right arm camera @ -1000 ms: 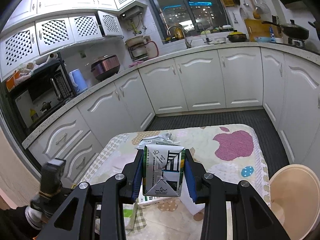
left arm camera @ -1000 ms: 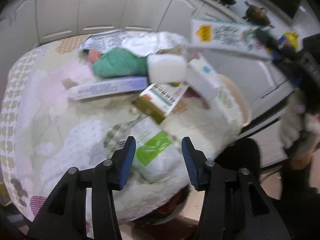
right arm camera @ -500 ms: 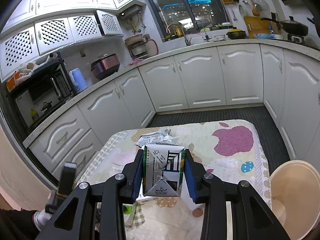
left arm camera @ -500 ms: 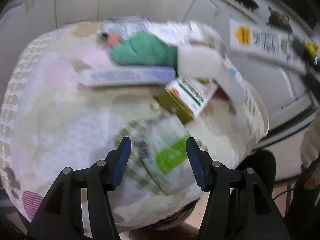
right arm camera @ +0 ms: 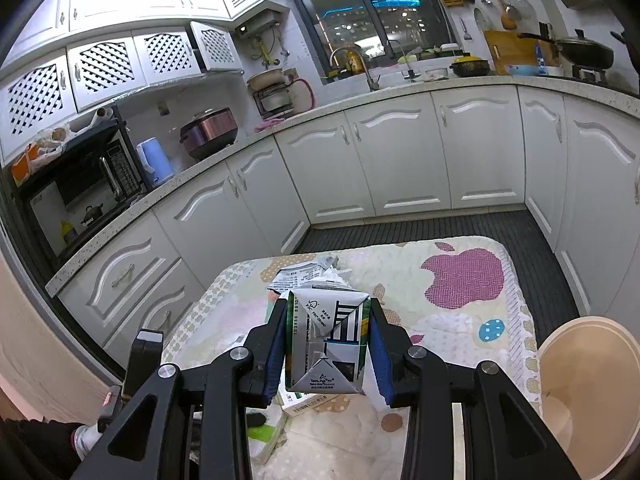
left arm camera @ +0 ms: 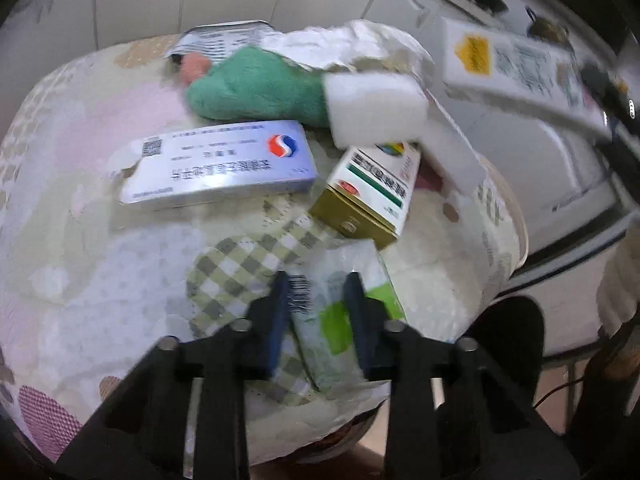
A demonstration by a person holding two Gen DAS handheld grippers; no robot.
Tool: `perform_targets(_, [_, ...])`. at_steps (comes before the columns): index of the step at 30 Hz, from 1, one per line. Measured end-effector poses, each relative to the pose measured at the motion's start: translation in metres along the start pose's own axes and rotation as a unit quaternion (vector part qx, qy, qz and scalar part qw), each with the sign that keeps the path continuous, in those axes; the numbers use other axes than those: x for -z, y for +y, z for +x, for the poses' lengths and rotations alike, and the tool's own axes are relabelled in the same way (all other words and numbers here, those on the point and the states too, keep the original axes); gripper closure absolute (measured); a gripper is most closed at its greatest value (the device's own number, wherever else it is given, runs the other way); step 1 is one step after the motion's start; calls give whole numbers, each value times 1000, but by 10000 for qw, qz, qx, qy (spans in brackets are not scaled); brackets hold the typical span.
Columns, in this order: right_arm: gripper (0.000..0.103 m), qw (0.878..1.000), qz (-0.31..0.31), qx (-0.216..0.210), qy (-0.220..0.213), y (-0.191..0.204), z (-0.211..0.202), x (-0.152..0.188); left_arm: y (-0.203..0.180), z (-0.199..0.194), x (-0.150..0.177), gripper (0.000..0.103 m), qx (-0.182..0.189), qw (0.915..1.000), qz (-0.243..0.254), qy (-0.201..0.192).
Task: Collect trash
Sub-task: 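Grasp the small white-green packet with the left gripper while the right gripper holds the carton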
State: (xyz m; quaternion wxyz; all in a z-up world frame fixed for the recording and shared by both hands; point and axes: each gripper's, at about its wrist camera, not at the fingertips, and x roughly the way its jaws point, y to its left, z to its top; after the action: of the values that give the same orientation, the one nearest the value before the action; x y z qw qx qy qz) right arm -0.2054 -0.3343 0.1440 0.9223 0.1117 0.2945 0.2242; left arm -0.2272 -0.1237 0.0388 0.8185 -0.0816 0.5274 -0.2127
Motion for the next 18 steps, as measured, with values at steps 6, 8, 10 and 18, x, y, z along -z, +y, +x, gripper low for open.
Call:
perform_targets(6, [67,9999,130,24,-52,-8,-6,2,3,-17,0,95,200,9997,78,-99])
perform_targets(8, [67,9999,132,15,-62,-9,-7,1,-1,-25,0,96,265,9994,136,-149])
perform_targets(10, [67,9999,106,18,-76,-8,-9,1,-3,-33,-3,97,300,9991,195,-220])
perform_targets(18, [67,9995,153,158,-226,-17,-26,-1,-31,-68,-25,97,741,9944,505,-557])
